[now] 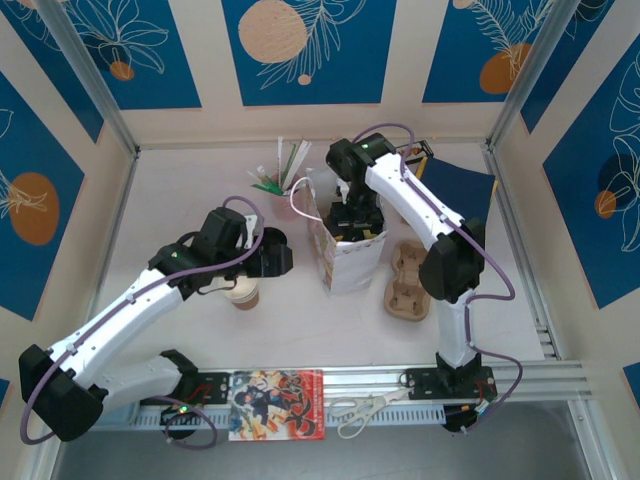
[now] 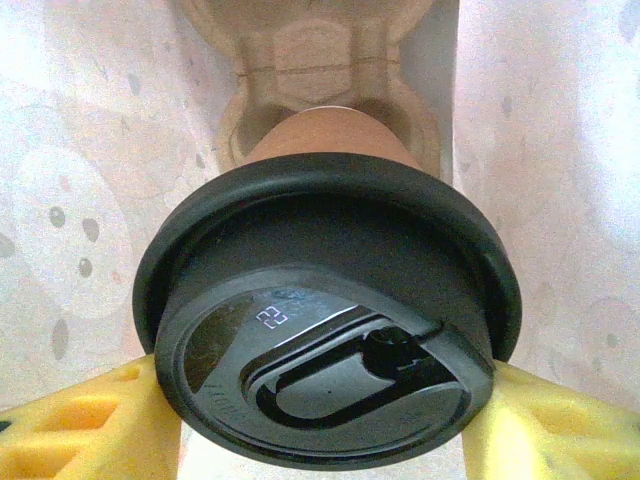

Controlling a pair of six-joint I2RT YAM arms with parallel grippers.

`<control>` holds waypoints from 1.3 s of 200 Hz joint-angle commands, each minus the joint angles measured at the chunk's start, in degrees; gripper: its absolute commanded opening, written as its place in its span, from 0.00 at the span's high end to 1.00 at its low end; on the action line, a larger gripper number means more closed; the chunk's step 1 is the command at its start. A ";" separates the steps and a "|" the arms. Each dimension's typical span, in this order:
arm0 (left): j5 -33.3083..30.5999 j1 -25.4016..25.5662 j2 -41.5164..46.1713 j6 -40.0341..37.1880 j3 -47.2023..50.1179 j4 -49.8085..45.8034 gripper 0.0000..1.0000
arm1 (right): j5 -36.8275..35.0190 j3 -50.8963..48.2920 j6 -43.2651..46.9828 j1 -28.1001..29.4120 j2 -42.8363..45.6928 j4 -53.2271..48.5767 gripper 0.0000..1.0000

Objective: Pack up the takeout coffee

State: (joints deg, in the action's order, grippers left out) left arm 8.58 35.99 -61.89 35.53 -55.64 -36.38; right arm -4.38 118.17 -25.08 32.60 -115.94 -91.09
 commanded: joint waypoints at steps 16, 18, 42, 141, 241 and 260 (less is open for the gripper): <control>0.87 -0.57 0.46 -0.63 0.18 0.25 0.00 | 1.83 0.72 0.82 -0.34 -0.36 -0.40 0.36; 0.86 -0.57 0.48 -0.61 0.18 0.26 0.00 | 1.77 0.68 0.87 -0.34 -0.41 -0.38 0.36; 0.83 -0.59 0.45 -0.64 0.19 0.25 0.00 | 1.75 0.22 0.89 -0.56 -0.37 -0.14 0.36; 0.83 -0.58 0.32 -0.80 0.13 0.17 0.00 | 1.64 -1.01 1.21 -1.22 -0.42 0.65 0.36; 0.91 -0.57 0.14 -0.68 0.00 0.26 0.00 | 2.18 -1.45 1.11 -1.06 0.16 0.65 0.36; 0.91 -0.57 0.01 -0.72 -0.02 0.26 0.00 | 2.07 -1.56 1.00 -0.87 0.53 0.56 0.36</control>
State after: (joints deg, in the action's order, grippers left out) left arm 8.58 35.99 -61.91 35.51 -55.64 -36.38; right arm -4.03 117.25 -24.84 31.38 -115.96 -89.58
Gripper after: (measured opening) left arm 0.998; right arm 0.639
